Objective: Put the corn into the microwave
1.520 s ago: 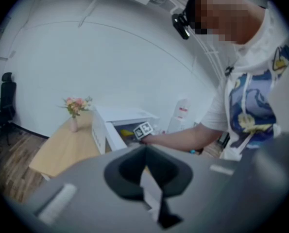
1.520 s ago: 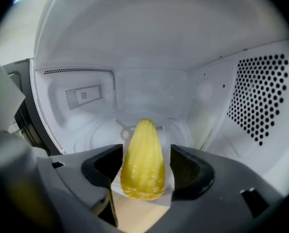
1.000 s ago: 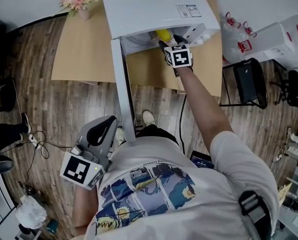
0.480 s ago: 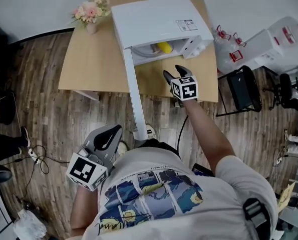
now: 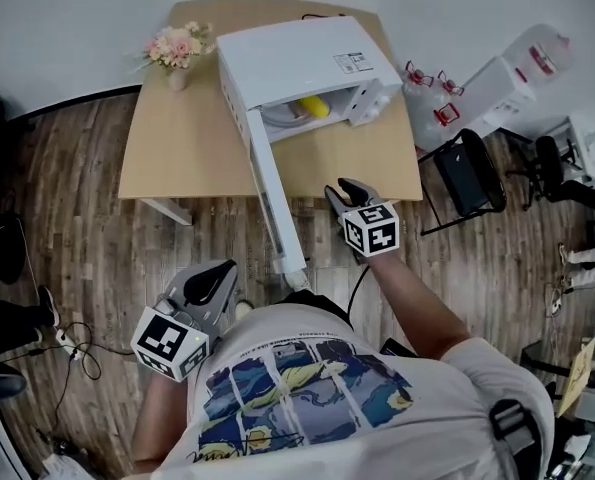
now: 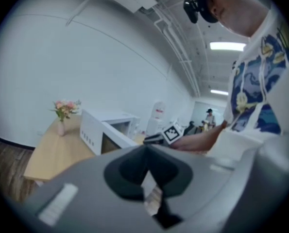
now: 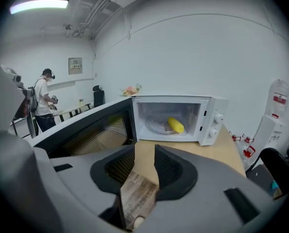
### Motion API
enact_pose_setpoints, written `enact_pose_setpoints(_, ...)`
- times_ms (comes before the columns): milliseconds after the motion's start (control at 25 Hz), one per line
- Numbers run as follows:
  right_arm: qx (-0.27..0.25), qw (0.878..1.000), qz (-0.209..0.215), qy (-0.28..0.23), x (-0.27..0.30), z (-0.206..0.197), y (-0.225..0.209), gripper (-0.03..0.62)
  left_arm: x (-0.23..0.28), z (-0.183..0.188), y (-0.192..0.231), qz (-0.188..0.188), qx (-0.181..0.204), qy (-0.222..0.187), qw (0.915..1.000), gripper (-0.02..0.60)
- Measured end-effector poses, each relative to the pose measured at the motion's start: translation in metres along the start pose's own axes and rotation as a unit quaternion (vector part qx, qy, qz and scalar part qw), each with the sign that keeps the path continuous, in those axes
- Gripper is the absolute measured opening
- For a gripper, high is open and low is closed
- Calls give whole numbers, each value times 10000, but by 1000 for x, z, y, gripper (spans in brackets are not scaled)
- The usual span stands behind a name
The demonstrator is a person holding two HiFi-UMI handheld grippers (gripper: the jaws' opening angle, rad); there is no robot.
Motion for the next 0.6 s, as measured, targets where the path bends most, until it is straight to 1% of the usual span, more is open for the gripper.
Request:
enact_pose_setpoints(160,33,9999,-52,-91,-27,3,22,88,-12,-2,-2,-204,44,16,9998,9)
enact_pose_setpoints(240,43,9999,-53,-133,-38,6,33,48,-18,-3,-2,-295,65,31,9995,9)
enact_pose_setpoints(480,107,9998,61,-128,-64,4,69,18,-37,-10,-3,-511,67,86,9986,9)
enact_pose_setpoints(600,134,9998,51,-144,-74,3,82,12,-45,-14,-3,-619,61,139,9980,9)
Point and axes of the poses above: the fingertips, and each gripper's own axes: x forward along the fingers, y to its left, z out of its top, the point moved 5 cm from there along -x, backward along the fingers, and after that the axes turned 12 degrees about -y, right-handed, at the moved point
